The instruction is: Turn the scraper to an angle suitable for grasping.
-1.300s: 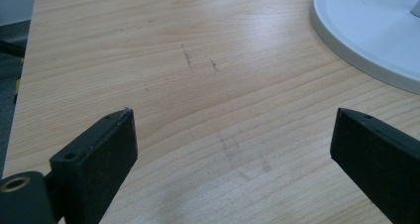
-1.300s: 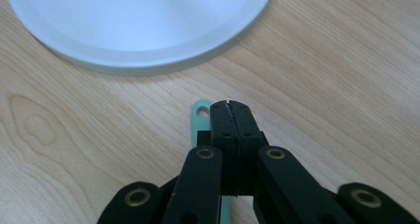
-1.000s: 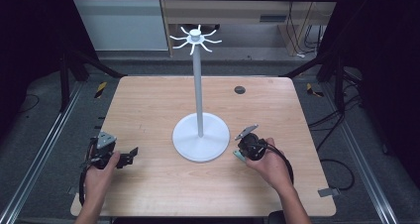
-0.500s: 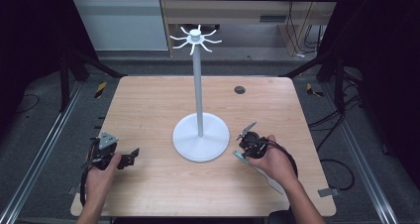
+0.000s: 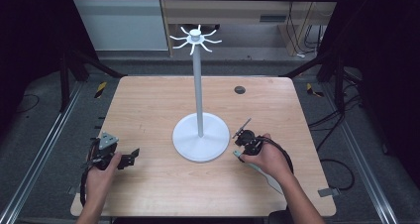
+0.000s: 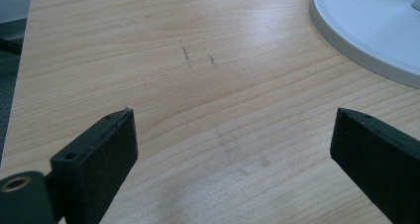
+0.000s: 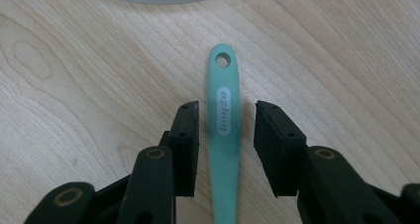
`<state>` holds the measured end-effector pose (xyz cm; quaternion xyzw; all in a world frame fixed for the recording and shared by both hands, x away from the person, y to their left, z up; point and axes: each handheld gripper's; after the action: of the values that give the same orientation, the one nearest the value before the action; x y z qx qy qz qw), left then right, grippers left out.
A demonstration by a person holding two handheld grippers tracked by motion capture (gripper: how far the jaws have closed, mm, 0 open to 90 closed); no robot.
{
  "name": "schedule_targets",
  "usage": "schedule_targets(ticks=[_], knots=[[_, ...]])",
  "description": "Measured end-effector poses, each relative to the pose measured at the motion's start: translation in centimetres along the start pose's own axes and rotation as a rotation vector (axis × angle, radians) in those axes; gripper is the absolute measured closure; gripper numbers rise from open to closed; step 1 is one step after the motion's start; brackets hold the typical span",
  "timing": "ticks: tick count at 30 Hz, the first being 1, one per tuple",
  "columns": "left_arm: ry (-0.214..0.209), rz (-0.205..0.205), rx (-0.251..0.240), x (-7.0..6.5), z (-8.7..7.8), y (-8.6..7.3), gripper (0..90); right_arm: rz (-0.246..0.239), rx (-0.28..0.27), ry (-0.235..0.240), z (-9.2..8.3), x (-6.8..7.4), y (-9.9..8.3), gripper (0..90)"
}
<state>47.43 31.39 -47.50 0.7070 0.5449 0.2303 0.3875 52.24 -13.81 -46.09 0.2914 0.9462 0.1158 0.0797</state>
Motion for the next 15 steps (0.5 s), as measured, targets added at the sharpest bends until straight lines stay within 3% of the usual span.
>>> schedule_targets(ticks=[5,13,15], knots=[[0.001,0.002,0.000,-0.02,-0.01,0.00,4.1,-0.027,0.013,0.010,0.09,-0.36,0.15,65.3],[0.000,0.009,0.003,-0.11,0.00,0.00,4.1,-0.019,0.033,0.026,0.53,-0.51,0.39,66.5],[-0.001,0.010,0.004,-0.12,0.01,0.00,4.1,0.003,0.041,0.032,0.61,-0.50,0.43,67.2]])
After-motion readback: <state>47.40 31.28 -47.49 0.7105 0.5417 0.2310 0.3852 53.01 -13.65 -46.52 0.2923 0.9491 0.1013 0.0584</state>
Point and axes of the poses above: each handheld gripper's, and its own axes: z roughly forward along the jaws, y roughly out of its top, x roughly to its left, and after that the axes turned 10 degrees about -z, right-handed
